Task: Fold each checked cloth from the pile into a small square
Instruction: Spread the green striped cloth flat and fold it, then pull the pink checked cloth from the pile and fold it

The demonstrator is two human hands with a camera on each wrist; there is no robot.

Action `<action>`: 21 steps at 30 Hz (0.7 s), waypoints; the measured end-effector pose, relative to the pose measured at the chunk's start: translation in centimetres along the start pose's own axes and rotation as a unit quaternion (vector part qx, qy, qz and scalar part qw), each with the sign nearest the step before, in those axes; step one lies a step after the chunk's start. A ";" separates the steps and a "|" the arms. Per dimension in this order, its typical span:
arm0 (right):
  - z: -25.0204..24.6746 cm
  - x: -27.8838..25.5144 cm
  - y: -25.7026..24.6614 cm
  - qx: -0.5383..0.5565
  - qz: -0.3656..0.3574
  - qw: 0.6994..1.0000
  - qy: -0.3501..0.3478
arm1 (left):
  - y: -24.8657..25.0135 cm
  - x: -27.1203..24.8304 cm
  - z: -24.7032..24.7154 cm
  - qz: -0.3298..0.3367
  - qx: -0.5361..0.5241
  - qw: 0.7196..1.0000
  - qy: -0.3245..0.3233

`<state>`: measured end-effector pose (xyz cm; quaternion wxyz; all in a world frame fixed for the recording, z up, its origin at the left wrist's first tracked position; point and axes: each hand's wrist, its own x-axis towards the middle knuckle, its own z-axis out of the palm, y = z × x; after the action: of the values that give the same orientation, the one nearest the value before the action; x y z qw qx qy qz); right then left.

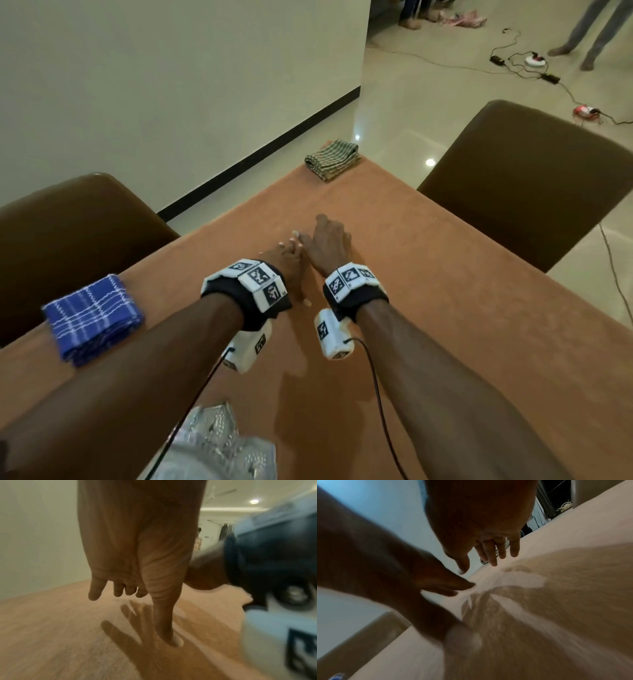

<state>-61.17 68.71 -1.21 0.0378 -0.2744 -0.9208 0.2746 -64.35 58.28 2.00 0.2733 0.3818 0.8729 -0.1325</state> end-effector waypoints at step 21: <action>-10.5 -26.6 -8.2 -0.031 -0.128 0.988 0.078 | -0.5 -30.1 -4.1 0.008 -0.141 0.960 0.240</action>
<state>-40.32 54.06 14.16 0.1363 -0.1758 -0.9505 0.2169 -49.40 41.90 22.73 0.1079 0.3665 0.9198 0.0894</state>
